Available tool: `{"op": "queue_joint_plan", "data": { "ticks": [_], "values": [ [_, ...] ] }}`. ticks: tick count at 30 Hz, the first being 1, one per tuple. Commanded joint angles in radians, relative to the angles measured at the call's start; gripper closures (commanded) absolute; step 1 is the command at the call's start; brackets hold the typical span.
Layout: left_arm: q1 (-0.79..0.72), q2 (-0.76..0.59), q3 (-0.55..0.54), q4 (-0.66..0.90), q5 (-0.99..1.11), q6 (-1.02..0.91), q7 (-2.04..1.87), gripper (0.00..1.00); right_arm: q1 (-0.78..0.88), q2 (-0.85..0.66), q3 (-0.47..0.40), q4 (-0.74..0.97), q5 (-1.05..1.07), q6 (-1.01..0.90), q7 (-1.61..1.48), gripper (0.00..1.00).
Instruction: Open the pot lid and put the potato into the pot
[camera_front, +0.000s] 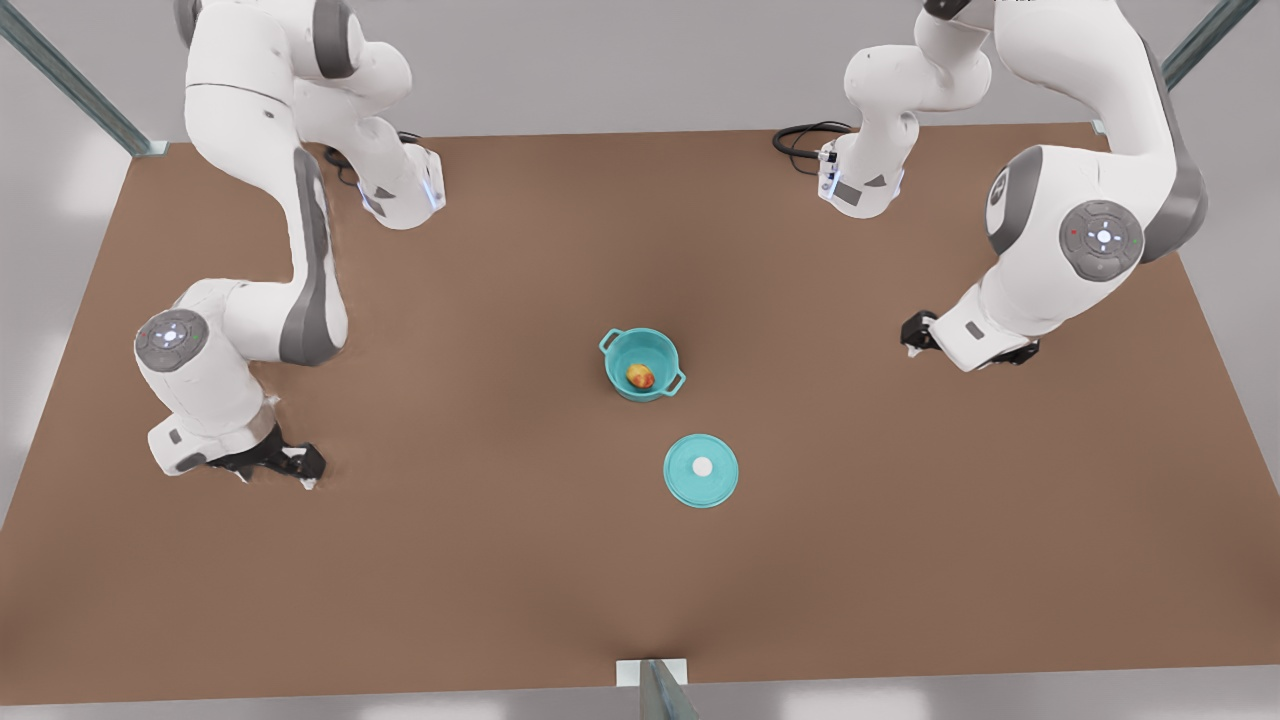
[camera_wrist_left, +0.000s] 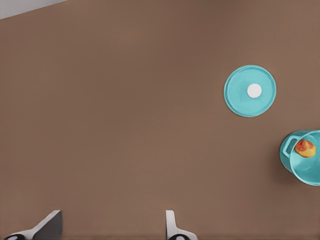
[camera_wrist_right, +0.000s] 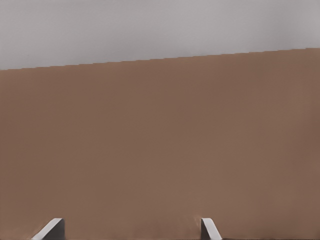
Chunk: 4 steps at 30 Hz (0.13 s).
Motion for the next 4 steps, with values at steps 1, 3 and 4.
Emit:
{"op": "queue_joint_plan", "data": {
  "ticks": [1, 3, 4],
  "values": [
    [0.008, 0.008, 0.002, 0.000, -0.015, -0.001, 0.004, 0.00, -0.228, 0.004, 0.163, 0.059, -0.007, -0.239, -0.633, 0.00],
    [0.028, 0.008, 0.000, 0.000, -0.038, 0.003, 0.004, 0.00, -0.444, 0.013, 0.430, 0.093, -0.073, -0.329, -0.485, 0.00],
    [0.033, 0.009, 0.002, 0.000, -0.049, 0.006, 0.010, 0.00, -0.437, 0.015, 0.432, 0.085, -0.074, -0.369, -0.370, 0.00]
  ]
}}
